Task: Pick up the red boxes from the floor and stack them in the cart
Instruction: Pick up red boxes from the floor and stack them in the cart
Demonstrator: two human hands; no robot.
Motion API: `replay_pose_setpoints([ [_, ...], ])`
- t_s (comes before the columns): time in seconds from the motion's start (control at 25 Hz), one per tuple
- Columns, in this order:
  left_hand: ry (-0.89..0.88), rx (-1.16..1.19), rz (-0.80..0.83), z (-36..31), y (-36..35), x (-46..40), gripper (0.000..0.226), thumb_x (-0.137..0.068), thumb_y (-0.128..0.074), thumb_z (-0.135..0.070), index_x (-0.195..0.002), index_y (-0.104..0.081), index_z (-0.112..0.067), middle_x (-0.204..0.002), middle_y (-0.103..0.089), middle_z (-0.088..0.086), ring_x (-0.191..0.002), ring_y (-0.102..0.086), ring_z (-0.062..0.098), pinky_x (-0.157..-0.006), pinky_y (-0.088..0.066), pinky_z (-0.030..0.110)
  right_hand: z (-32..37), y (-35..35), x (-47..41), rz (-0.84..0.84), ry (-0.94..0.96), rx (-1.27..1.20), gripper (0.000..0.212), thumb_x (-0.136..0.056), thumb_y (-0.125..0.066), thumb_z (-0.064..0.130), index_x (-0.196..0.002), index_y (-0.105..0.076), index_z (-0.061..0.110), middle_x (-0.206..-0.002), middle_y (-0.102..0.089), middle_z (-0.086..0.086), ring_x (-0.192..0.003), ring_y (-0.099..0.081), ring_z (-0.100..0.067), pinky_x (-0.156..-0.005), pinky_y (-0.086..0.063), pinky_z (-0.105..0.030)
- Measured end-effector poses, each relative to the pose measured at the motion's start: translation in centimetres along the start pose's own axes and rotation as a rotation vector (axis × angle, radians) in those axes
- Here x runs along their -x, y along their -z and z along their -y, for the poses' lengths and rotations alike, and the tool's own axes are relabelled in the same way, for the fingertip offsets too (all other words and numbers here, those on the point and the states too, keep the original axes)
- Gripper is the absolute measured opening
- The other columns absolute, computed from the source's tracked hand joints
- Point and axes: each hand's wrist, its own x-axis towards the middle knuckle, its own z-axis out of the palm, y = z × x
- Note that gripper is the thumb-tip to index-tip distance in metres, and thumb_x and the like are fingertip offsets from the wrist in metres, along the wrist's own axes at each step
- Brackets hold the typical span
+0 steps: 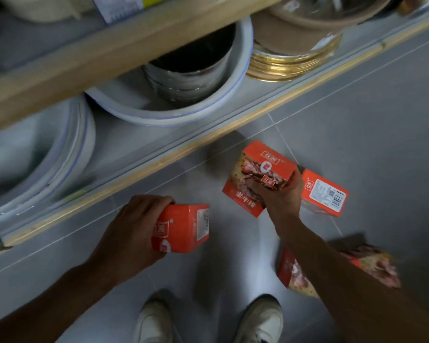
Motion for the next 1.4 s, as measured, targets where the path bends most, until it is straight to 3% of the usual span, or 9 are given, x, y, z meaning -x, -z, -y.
replay_pose_setpoints([
  [0.16, -0.017, -0.018, -0.032, -5.3, 8.3, 1.0, 0.098, -0.047, -0.097, -0.034, -0.132, -0.049, -0.021, -0.121, -0.056, 0.000, -0.106, -0.054, 0.017, -0.077, -0.054, 0.036, 8.1, 6.8, 5.7, 0.035, 0.146, 0.030, 0.092, -0.056, -0.101, 0.016, -0.132, -0.049, 0.021, -0.126, -0.059, -0.002, -0.109, -0.062, -0.007, -0.091, -0.054, -0.022],
  [0.48, 0.020, -0.027, -0.186, -21.4, 30.3, 4.6, 0.089, -0.049, -0.090, -0.026, -0.130, -0.056, -0.014, -0.120, -0.061, 0.009, -0.110, -0.058, 0.032, -0.092, -0.049, 0.044, 28.8, 20.3, 20.0, 0.149, 0.214, -0.026, 0.108, -0.043, -0.105, 0.035, -0.134, -0.048, 0.033, -0.129, -0.064, -0.002, -0.115, -0.067, -0.020, -0.096, -0.057, -0.052],
  [0.56, 0.005, -0.043, -0.189, -24.8, 35.5, 5.9, 0.091, -0.046, -0.086, -0.032, -0.129, -0.056, -0.012, -0.118, -0.062, 0.011, -0.107, -0.060, 0.035, -0.089, -0.050, 0.044, 33.9, 22.9, 23.9, 0.140, 0.240, -0.045, 0.108, -0.037, -0.105, 0.042, -0.129, -0.048, 0.040, -0.128, -0.063, 0.000, -0.114, -0.067, -0.017, -0.092, -0.059, -0.044],
  [0.68, -0.018, -0.036, -0.221, -28.4, 42.1, 8.1, 0.092, -0.047, -0.073, -0.048, -0.129, -0.055, -0.012, -0.117, -0.064, 0.010, -0.105, -0.062, 0.036, -0.089, -0.052, 0.046, 41.4, 26.3, 29.9, 0.126, 0.285, -0.098, 0.103, -0.044, -0.103, 0.008, -0.127, -0.046, 0.028, -0.121, -0.064, 0.000, -0.099, -0.069, 0.000, -0.077, -0.058, -0.021],
  [0.76, -0.056, -0.023, -0.241, -30.9, 46.2, 10.1, 0.092, -0.048, -0.065, -0.056, -0.128, -0.057, -0.011, -0.116, -0.065, 0.009, -0.104, -0.062, 0.035, -0.089, -0.051, 0.043, 45.3, 28.4, 33.6, 0.105, 0.284, -0.117, 0.099, -0.047, -0.099, -0.005, -0.123, -0.046, 0.028, -0.114, -0.065, 0.001, -0.086, -0.070, 0.003, -0.066, -0.059, -0.022],
  [0.88, -0.097, -0.008, -0.244, -34.9, 52.3, 13.1, 0.093, -0.046, -0.066, -0.069, -0.122, -0.061, -0.015, -0.111, -0.069, 0.003, -0.100, -0.065, 0.029, -0.084, -0.049, 0.035, 50.7, 30.9, 38.6, 0.102, 0.349, -0.148, 0.108, -0.033, -0.107, 0.024, -0.122, -0.048, 0.038, -0.116, -0.068, 0.002, -0.096, -0.073, -0.008, -0.077, -0.062, -0.038],
  [1.08, -0.209, -0.034, -0.312, -39.4, 60.6, 17.1, 0.097, -0.048, -0.079, -0.081, -0.123, -0.059, -0.022, -0.114, -0.065, -0.006, -0.101, -0.061, 0.015, -0.084, -0.047, 0.029, 59.3, 34.5, 47.1, 0.128, 0.375, -0.294, 0.069, -0.076, -0.077, -0.018, -0.125, -0.047, 0.020, -0.114, -0.062, 0.002, -0.076, -0.071, 0.006, -0.055, -0.056, -0.015],
  [1.24, -0.274, -0.029, -0.378, -40.8, 64.6, 19.0, 0.100, -0.048, -0.089, -0.065, -0.131, -0.052, -0.024, -0.118, -0.064, -0.003, -0.107, -0.061, 0.021, -0.089, -0.050, 0.038, 61.2, 36.5, 50.7, 0.076, 0.521, -0.197, 0.101, -0.063, -0.098, 0.012, -0.144, -0.040, 0.030, -0.127, -0.061, 0.012, -0.101, -0.064, 0.012, -0.073, -0.053, -0.007],
  [1.4, -0.321, -0.037, -0.402, -41.9, 66.8, 21.4, 0.107, -0.049, -0.090, -0.063, -0.140, -0.045, -0.029, -0.129, -0.059, -0.009, -0.115, -0.055, 0.015, -0.094, -0.045, 0.035, 62.8, 37.4, 53.6, 0.083, 0.623, -0.278, 0.096, -0.058, -0.088, -0.015, -0.136, -0.041, 0.015, -0.129, -0.057, -0.002, -0.095, -0.070, 0.005, -0.061, -0.059, -0.020],
])
